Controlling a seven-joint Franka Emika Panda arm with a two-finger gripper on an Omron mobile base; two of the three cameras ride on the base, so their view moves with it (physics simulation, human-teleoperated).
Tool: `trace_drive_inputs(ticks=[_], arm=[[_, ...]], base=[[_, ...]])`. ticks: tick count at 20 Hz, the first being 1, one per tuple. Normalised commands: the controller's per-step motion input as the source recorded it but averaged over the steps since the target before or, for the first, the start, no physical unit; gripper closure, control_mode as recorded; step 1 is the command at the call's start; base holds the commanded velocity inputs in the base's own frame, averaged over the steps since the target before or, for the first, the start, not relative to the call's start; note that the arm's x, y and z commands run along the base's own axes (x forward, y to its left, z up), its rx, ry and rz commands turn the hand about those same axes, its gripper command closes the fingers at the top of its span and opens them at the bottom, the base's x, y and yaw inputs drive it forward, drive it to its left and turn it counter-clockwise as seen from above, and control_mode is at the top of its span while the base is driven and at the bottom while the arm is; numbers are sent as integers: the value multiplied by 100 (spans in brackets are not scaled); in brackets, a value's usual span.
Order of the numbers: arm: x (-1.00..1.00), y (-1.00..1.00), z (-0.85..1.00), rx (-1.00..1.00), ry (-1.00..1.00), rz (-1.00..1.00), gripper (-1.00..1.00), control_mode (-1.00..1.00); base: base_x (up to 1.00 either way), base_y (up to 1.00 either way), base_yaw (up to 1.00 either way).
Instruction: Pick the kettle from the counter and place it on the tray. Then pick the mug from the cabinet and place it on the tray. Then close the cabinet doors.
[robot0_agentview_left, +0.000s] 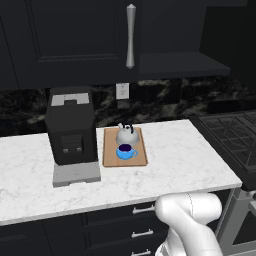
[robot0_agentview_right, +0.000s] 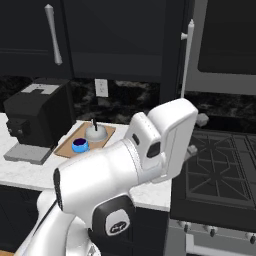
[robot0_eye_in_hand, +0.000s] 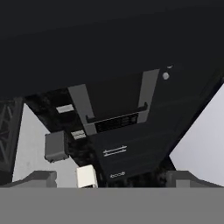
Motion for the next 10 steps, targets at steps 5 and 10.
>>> trace_drive_inputs(ticks=[5, 10], arm=[[33, 0, 0, 0, 1, 13, -100, -100], [34, 1, 0, -1, 2, 17, -100, -100]], base=[[0, 0, 0], [0, 0, 0]])
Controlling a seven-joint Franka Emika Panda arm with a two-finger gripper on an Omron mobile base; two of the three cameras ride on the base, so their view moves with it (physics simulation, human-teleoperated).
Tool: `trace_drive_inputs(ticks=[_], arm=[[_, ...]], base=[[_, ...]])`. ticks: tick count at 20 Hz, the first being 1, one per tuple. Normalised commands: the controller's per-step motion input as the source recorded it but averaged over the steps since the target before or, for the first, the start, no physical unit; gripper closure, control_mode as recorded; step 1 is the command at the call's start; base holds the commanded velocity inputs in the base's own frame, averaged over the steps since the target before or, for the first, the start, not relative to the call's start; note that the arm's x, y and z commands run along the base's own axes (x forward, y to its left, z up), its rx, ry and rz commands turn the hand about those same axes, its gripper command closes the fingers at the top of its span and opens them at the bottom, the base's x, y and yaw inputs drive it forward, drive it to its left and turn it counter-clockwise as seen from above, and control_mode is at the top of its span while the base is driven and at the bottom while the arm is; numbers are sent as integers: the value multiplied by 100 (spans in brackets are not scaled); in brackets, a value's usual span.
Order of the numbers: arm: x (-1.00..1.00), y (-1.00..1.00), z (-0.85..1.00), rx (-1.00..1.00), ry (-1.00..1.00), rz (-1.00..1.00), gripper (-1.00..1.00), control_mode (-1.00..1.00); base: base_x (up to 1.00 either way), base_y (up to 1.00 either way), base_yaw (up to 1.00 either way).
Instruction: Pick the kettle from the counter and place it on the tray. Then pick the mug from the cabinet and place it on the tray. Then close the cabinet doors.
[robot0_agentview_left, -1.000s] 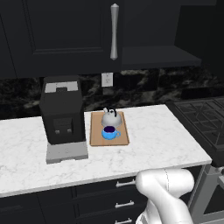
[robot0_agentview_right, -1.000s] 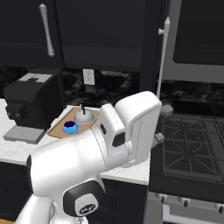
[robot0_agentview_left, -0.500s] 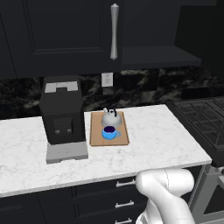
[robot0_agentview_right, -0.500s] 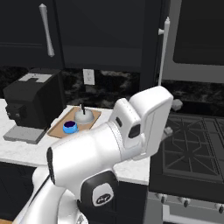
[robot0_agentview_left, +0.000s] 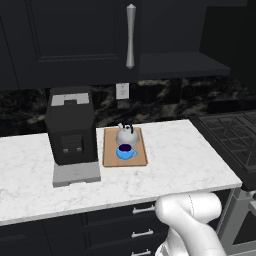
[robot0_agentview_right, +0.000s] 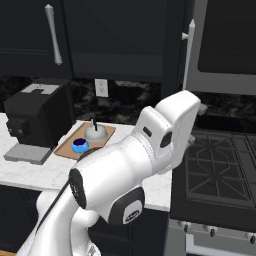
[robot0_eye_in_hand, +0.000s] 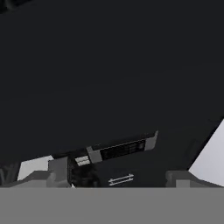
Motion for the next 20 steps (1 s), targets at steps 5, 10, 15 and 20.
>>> trace_drive_inputs(ticks=[5, 10, 15, 20], arm=[[21, 16, 0, -7, 1, 16, -100, -100], [20, 32, 0, -16, 1, 12, -100, -100], [24, 34, 0, -17, 2, 12, -100, -100], [28, 40, 0, -18, 3, 14, -100, -100]], base=[[0, 0, 0], [0, 0, 0], [0, 0, 0], [0, 0, 0]])
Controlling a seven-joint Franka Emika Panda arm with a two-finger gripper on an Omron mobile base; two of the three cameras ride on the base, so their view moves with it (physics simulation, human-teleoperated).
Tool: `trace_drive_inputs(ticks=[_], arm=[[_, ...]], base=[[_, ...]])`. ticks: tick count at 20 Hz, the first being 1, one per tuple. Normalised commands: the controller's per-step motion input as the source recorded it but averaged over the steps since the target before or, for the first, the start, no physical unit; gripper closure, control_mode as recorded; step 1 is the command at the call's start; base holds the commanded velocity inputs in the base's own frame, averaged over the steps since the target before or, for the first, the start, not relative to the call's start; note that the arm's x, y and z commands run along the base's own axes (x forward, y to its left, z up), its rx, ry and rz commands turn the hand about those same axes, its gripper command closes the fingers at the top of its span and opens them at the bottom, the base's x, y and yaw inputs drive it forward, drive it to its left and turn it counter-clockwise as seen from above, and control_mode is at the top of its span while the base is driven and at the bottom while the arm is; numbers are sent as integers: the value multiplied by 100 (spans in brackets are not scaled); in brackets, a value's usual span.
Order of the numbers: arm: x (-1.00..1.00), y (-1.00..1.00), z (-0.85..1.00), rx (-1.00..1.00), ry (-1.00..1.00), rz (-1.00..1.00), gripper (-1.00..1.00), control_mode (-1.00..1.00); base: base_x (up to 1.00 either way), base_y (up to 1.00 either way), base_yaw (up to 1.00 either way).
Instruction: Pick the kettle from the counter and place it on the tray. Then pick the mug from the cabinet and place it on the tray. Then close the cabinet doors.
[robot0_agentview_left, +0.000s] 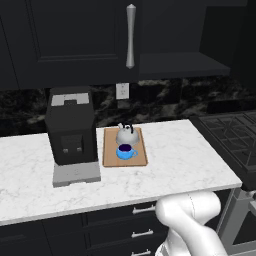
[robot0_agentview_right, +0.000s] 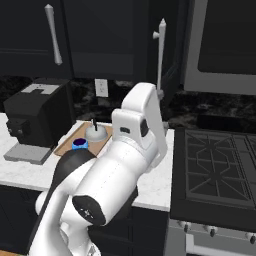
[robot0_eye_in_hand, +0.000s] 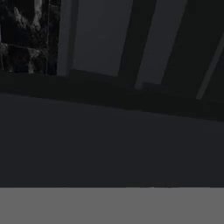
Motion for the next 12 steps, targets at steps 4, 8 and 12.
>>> trace_drive_inputs(ticks=[4, 8, 12], arm=[[31, 50, 0, -17, 1, 15, -100, -100], [31, 59, -2, -13, 1, 17, -100, -100], [39, 54, -1, -7, 0, 19, -100, -100]], base=[[0, 0, 0], [0, 0, 0], [0, 0, 0]])
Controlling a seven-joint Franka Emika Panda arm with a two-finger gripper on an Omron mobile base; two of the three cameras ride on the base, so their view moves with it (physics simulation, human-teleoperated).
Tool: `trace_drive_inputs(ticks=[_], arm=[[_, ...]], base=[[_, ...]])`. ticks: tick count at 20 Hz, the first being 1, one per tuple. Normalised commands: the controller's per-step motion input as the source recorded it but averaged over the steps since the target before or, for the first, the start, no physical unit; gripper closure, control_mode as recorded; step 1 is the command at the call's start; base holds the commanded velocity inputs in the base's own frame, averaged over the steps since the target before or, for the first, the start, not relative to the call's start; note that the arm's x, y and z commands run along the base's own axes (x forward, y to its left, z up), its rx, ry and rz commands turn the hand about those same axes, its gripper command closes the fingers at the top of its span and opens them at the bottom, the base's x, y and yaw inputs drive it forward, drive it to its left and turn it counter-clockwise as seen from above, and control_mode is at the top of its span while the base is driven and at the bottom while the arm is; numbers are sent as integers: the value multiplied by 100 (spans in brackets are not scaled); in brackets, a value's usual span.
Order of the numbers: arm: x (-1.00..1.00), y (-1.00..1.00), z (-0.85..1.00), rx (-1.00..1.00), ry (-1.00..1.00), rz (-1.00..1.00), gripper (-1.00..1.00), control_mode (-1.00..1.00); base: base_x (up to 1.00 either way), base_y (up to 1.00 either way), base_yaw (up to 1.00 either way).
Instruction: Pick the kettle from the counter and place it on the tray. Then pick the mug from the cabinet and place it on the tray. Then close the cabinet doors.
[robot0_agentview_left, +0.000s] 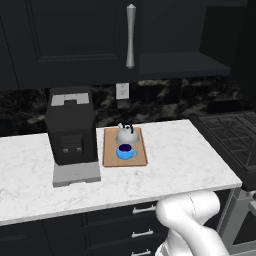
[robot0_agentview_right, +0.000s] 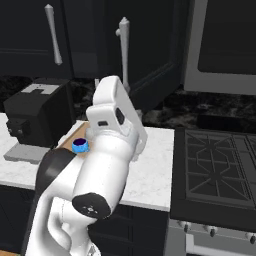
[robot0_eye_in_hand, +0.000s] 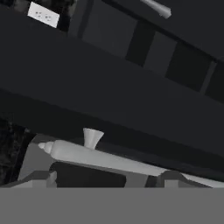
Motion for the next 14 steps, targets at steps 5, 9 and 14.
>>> trace_drive_inputs(ticks=[5, 9, 14], arm=[[48, 56, 0, -8, 0, 20, -100, -100], [46, 60, -6, -8, 0, 20, -100, -100], [53, 54, -12, -8, 0, 20, -100, -100]], base=[[0, 0, 0], [0, 0, 0], [0, 0, 0]])
